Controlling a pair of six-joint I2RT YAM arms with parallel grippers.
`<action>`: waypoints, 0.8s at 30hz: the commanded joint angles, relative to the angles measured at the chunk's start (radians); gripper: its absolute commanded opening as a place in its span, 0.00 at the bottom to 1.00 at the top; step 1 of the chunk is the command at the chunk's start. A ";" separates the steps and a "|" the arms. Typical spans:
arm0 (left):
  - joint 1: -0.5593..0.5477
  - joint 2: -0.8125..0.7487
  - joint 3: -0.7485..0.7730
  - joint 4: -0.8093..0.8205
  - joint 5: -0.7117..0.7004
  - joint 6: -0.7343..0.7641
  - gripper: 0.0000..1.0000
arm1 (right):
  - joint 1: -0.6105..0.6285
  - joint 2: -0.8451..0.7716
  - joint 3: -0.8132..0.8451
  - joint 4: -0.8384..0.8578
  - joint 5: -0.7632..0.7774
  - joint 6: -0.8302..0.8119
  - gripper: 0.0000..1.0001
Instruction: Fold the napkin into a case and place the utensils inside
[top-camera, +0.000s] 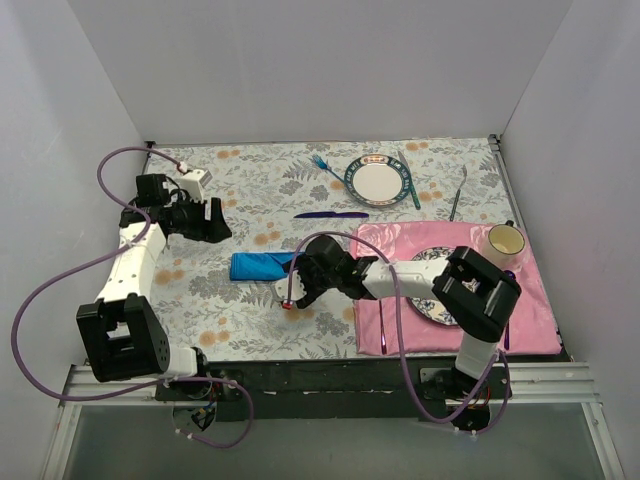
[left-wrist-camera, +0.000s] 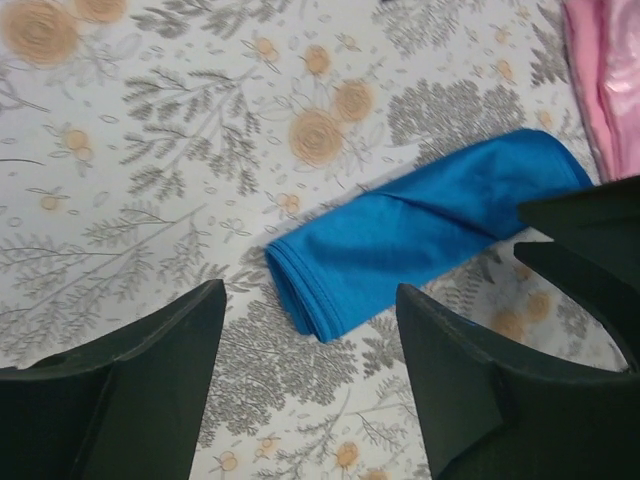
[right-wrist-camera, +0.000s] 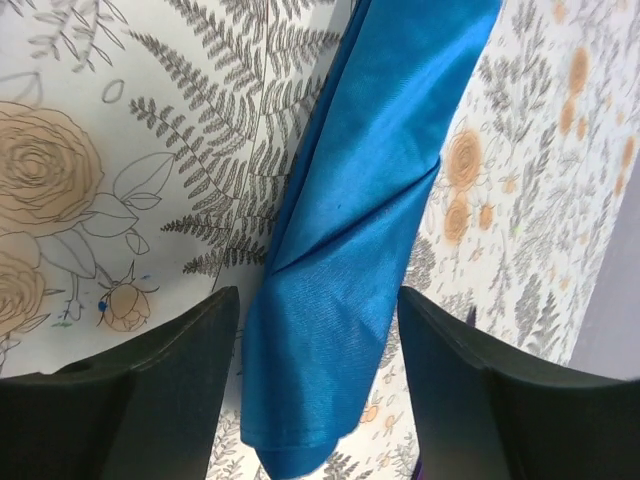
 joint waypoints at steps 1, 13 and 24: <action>0.005 0.043 0.052 -0.154 0.169 0.100 0.63 | 0.006 -0.111 0.052 -0.077 -0.112 0.045 0.75; -0.133 0.116 -0.086 -0.096 0.069 0.093 0.24 | -0.217 0.002 0.435 -0.529 -0.306 0.455 0.42; -0.205 0.242 -0.123 -0.009 -0.132 0.061 0.13 | -0.261 0.160 0.457 -0.640 -0.405 0.392 0.22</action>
